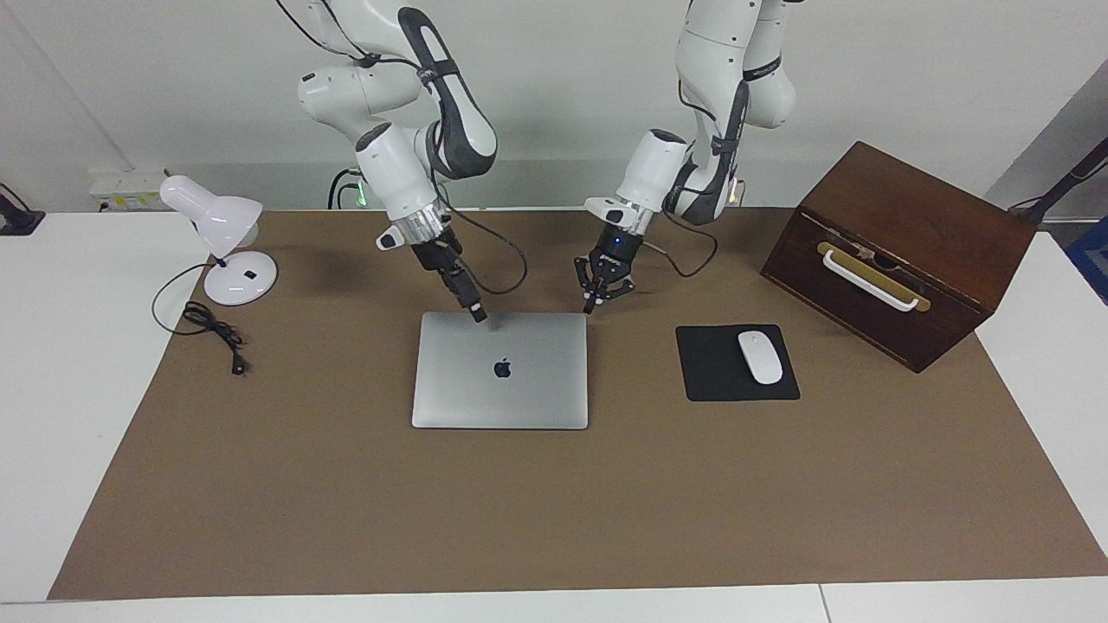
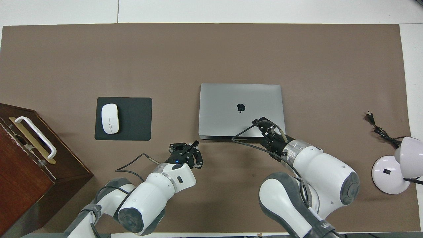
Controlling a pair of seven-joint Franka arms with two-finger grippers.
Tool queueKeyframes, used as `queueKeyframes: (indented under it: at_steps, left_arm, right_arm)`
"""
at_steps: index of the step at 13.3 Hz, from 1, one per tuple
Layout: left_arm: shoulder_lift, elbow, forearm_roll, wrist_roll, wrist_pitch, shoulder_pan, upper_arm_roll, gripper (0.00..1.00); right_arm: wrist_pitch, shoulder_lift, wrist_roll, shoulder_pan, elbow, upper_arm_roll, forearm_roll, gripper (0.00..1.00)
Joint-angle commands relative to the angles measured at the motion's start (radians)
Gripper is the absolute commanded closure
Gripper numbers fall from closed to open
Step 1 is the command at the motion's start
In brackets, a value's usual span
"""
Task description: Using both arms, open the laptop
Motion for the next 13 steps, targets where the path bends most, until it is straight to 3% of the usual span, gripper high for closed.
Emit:
queueKeyframes:
  at_steps: [1,6,13]
  left_arm:
    - [0.063,0.056,-0.008,-0.006,0.021,-0.026,0.018,1.0]
    - [0.103,0.095,-0.002,0.005,0.021,-0.025,0.021,1.0]
    - [0.151,0.133,0.002,0.03,0.021,-0.02,0.022,1.0]
  right_arm:
    - [0.01,0.017,-0.062,-0.017,0.014,0.009,0.032,0.0]
    - [0.01,0.034,-0.089,-0.039,0.031,0.009,0.03,0.0]
    - [0.008,0.083,-0.089,-0.051,0.132,0.009,0.03,0.0]
